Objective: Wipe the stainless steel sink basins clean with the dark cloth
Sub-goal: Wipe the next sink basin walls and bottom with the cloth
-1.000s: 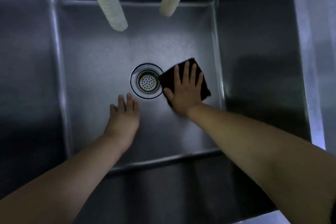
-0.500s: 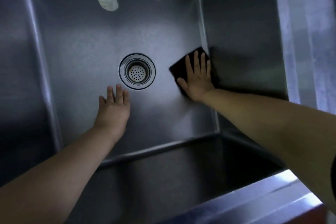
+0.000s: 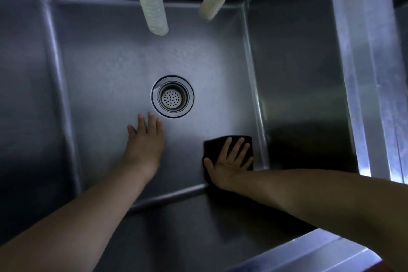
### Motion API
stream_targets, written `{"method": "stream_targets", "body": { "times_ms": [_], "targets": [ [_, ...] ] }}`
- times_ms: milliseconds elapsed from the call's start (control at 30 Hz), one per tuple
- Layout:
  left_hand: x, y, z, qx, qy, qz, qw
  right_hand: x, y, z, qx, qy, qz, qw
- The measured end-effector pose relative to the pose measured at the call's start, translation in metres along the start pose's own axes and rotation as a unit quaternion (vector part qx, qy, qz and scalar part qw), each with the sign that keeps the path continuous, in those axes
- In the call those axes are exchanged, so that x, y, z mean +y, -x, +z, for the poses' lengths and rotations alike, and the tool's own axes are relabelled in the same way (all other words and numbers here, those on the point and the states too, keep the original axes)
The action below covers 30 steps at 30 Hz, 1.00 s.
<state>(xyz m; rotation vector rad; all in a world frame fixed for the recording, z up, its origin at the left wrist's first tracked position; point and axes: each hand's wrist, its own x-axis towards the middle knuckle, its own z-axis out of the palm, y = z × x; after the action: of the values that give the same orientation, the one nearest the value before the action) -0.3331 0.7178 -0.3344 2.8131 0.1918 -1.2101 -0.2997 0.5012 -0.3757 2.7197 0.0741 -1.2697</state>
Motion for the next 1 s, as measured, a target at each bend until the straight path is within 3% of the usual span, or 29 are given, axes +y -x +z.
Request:
{"method": "stream_targets", "body": {
  "times_ms": [133, 267, 400, 533, 667, 833, 1000],
  "targets": [
    [-0.001, 0.0, -0.001, -0.002, 0.017, 0.004, 1.0, -0.019, -0.015, -0.023, 0.089, 0.044, -0.115, 0.988],
    [-0.001, -0.001, -0.004, 0.005, 0.024, 0.002, 1.0, -0.059, -0.046, -0.06, 0.214, 0.08, -0.213, 0.95],
    [-0.003, -0.001, -0.003, 0.012, 0.023, 0.005, 1.0, -0.1, -0.066, -0.079, 0.269, 0.097, -0.278, 0.917],
    [-0.003, -0.002, -0.002, 0.012, 0.031, -0.005, 0.999, -0.115, -0.064, -0.075, 0.284, 0.1, -0.394, 0.869],
    [-0.005, -0.001, -0.002, 0.018, 0.032, -0.009, 0.999, -0.11, -0.056, -0.071, 0.279, 0.092, -0.449, 0.844],
    [-0.005, -0.001, -0.002, 0.019, 0.039, -0.014, 0.999, -0.112, -0.053, -0.076, 0.308, 0.115, -0.421, 0.845],
    [-0.006, -0.002, 0.002, 0.026, 0.046, -0.01, 0.999, -0.134, -0.061, -0.075, 0.236, 0.124, -0.417, 0.869]
  ]
}}
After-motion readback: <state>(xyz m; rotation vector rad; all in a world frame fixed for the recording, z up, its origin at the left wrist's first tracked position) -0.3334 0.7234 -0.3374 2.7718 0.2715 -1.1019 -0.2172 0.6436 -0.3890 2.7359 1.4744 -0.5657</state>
